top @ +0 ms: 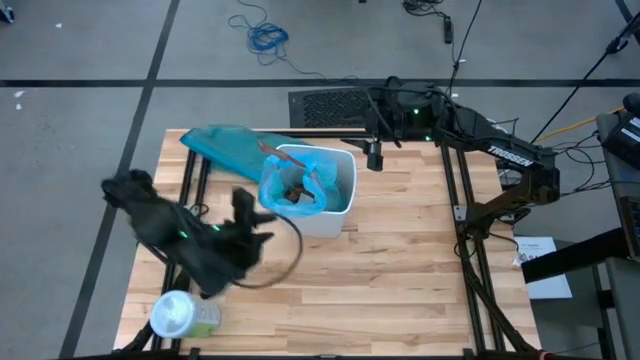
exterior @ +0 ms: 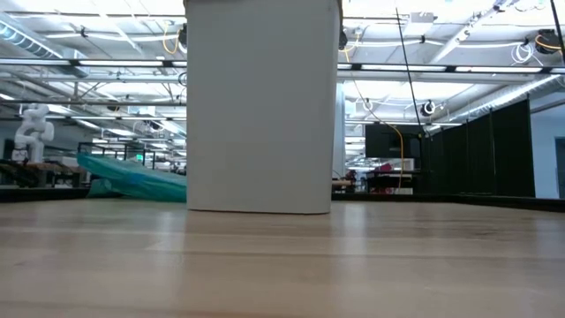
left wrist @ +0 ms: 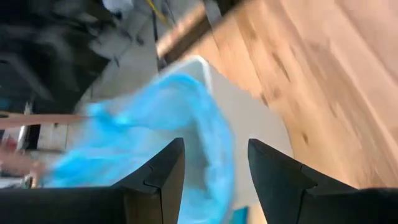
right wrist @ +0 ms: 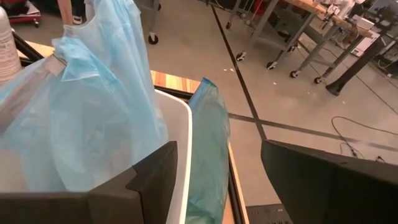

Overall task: Place trash/remove bag and relplace
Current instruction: Close the light blue trash bag

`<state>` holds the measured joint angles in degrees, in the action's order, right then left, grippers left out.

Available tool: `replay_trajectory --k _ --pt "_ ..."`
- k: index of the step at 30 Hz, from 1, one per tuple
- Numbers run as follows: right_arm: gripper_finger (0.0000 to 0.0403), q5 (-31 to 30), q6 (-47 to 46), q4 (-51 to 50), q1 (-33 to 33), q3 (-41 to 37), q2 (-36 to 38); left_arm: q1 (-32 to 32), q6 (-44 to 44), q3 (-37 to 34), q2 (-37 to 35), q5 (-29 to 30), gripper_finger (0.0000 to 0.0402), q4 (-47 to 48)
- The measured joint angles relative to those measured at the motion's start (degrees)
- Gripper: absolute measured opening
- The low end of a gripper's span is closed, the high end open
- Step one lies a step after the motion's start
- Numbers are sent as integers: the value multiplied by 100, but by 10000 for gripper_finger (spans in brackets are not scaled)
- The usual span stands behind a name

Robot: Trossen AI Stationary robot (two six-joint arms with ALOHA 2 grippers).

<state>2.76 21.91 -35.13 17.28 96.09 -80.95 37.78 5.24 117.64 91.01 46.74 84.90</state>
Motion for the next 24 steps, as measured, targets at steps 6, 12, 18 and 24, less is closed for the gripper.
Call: replay_trajectory --k 6,12,18,24 --pt "226 2 -22 -34 -11 0 0 -125 -771 -81 587 133 170 466" --pt "226 4 -22 -84 -11 0 0 -320 -1110 -713 442 520 134 508" --pt "226 4 -22 -85 -11 2 -2 -530 -1361 -1335 337 424 100 512" --pt "226 3 -22 -85 -11 2 -2 -725 -1391 -1786 325 469 97 433"
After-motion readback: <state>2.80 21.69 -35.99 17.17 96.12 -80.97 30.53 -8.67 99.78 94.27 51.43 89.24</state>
